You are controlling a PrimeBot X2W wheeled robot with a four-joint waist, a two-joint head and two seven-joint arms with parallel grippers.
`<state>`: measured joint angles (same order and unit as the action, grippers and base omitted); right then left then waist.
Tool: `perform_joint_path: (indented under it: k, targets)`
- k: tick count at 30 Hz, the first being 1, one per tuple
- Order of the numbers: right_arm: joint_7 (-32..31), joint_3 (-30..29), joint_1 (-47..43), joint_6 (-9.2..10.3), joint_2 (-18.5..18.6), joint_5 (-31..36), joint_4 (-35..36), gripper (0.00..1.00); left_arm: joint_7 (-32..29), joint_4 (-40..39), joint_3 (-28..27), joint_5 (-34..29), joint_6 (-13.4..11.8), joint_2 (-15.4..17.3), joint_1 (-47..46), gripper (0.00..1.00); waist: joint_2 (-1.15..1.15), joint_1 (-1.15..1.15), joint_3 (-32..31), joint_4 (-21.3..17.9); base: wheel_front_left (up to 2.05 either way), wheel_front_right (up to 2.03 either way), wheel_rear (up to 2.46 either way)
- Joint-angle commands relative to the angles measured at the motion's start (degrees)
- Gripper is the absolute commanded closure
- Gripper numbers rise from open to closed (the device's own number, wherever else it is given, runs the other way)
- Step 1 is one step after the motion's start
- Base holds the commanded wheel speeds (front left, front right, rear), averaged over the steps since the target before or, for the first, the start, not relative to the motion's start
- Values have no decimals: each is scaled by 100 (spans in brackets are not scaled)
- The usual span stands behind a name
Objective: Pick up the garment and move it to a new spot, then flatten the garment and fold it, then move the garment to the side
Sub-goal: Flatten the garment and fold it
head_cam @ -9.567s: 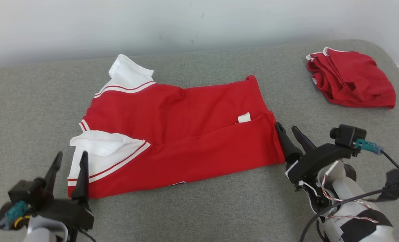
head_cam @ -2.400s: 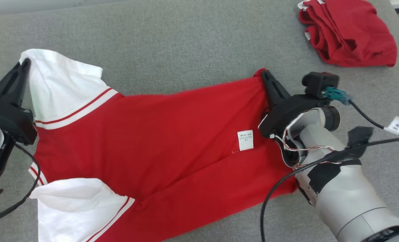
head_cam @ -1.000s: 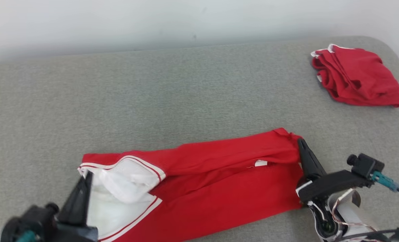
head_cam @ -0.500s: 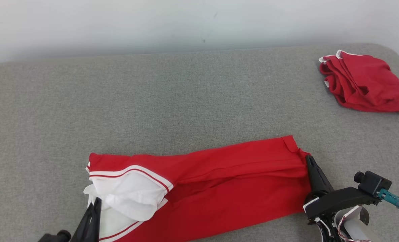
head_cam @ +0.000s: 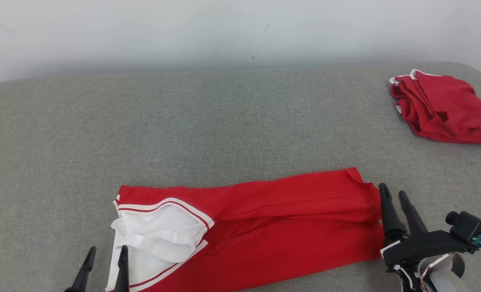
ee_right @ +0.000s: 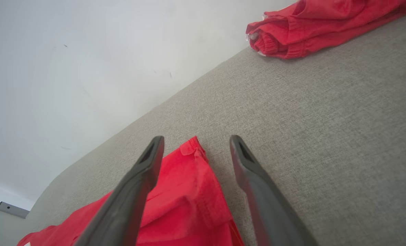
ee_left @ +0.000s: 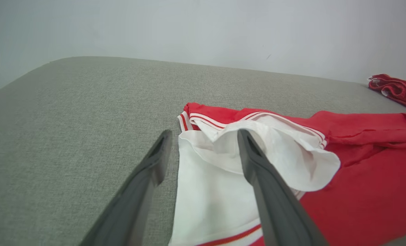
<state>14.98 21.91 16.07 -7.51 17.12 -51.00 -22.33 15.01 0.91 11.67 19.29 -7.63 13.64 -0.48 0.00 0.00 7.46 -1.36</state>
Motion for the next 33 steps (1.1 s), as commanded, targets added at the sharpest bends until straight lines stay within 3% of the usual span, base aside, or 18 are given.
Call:
perform_joint_path:
  k: [1,6,15,27,28,29,30,31,33]
  targets:
    - [29,-68,-69,5,15,116,66,0,21,-49,-94,-51,46,-62,92,0,0,0,-11,22,0,0,0]
    - [29,-90,-29,5,35,417,14,0,21,-160,-366,-289,154,-275,190,0,0,0,-37,61,0,0,0]
    - [-226,-30,339,5,-47,831,-838,0,21,-356,-733,-695,341,-621,136,0,0,0,-67,200,0,0,0]
    - [-727,275,453,5,-234,812,-1570,0,22,-350,-1125,-938,620,-932,137,0,0,0,1,347,0,0,0]
    - [-777,325,452,5,-238,797,-1584,9,22,-349,-1150,-955,647,-944,135,0,0,0,6,351,0,0,0]
    - [-772,349,461,5,-238,780,-1586,36,22,-345,-1172,-967,653,-954,132,0,0,0,10,354,0,0,0]
    - [-760,372,472,5,-234,758,-1586,73,22,-340,-1196,-983,663,-967,127,0,0,0,12,357,0,0,0]
    - [-718,389,492,5,-228,743,-1569,100,22,-336,-1214,-1000,680,-976,121,0,0,0,13,359,0,0,0]
    - [-628,398,542,5,-199,708,-1544,100,22,-332,-1247,-1028,696,-997,117,0,0,0,11,357,0,0,0]
